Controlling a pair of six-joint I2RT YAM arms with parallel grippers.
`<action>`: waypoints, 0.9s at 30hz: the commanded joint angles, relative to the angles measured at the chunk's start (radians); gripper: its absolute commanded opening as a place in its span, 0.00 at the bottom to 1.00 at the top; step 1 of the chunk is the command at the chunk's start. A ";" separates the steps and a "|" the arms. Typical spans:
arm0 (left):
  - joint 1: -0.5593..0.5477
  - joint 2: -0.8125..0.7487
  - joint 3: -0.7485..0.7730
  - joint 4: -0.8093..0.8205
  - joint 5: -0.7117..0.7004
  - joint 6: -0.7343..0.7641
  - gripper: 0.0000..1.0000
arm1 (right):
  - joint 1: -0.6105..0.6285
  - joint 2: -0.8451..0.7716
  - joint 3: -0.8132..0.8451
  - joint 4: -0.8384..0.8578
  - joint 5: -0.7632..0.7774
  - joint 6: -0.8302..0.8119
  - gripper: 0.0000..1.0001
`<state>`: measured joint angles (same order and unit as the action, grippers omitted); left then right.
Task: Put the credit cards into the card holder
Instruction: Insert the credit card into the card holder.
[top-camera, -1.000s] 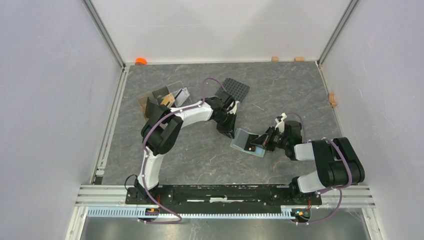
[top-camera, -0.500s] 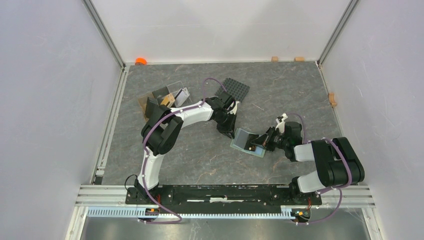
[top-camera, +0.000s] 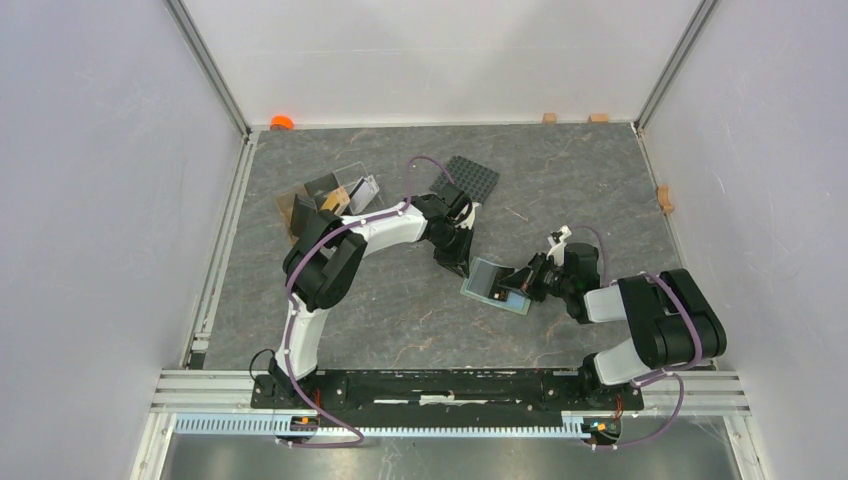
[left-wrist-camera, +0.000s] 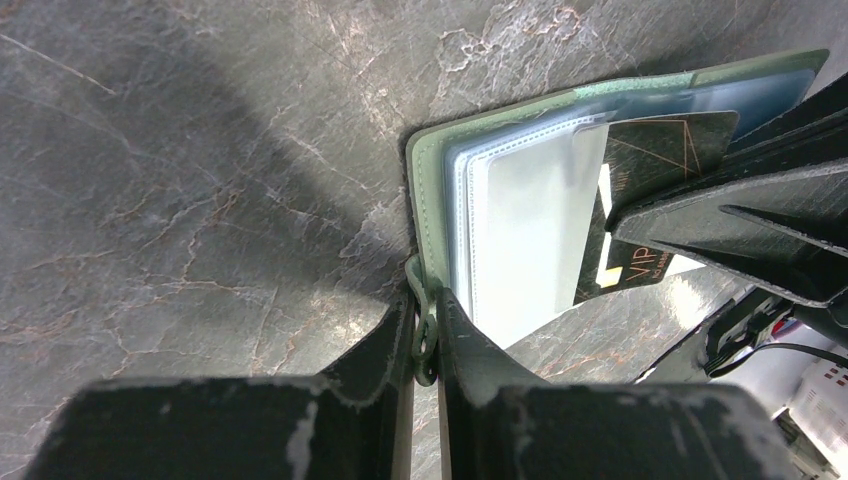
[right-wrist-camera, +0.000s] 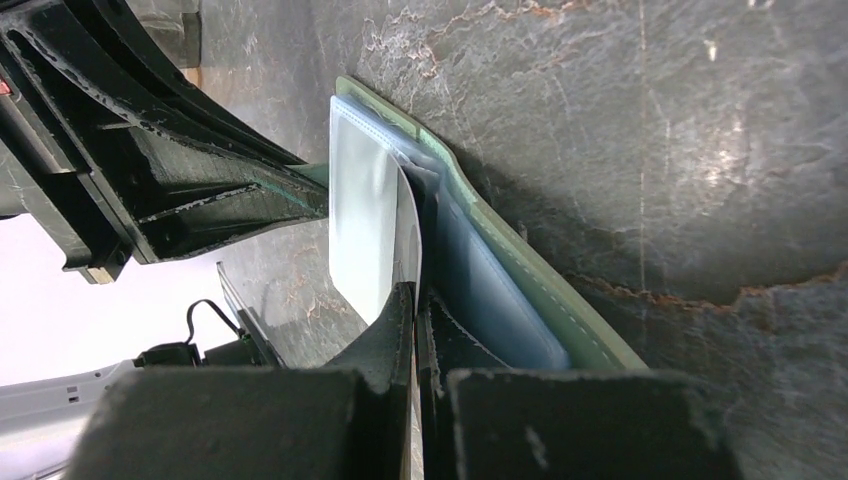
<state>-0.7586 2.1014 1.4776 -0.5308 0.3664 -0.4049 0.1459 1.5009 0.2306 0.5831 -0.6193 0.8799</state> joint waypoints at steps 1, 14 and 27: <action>-0.044 0.040 0.017 -0.006 0.037 0.009 0.15 | 0.036 0.040 -0.019 -0.039 0.146 -0.021 0.00; -0.048 0.035 0.015 -0.006 0.025 0.006 0.02 | 0.086 0.050 0.007 -0.030 0.154 -0.010 0.07; -0.048 0.012 -0.032 0.015 0.003 -0.014 0.02 | 0.086 -0.188 0.101 -0.388 0.334 -0.190 0.31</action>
<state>-0.7761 2.1014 1.4746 -0.5201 0.3630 -0.4057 0.2291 1.3773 0.2882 0.3904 -0.4381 0.8040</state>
